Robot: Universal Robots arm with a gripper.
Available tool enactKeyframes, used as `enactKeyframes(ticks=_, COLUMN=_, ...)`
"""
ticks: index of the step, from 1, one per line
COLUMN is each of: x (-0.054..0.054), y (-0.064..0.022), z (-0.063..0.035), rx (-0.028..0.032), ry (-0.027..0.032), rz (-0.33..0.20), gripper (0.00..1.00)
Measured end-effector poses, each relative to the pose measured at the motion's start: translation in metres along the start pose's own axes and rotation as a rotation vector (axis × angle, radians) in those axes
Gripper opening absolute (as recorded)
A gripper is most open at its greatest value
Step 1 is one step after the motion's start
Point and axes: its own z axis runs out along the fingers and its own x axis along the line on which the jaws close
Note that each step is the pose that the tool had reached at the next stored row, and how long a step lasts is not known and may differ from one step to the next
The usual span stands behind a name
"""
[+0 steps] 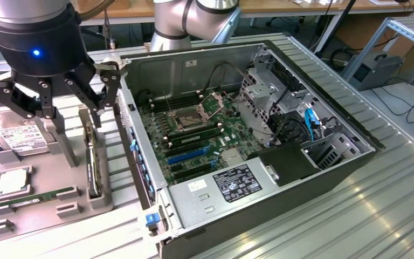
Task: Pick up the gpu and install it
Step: 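Pick up the gpu and move the gpu toward the slot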
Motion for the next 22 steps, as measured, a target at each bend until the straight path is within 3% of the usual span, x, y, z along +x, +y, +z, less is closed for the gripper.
enactKeyframes(ticks=22, x=0.002, y=-0.0006, z=0.0128, rx=0.0001, ry=0.0, rz=0.0, gripper=0.54)
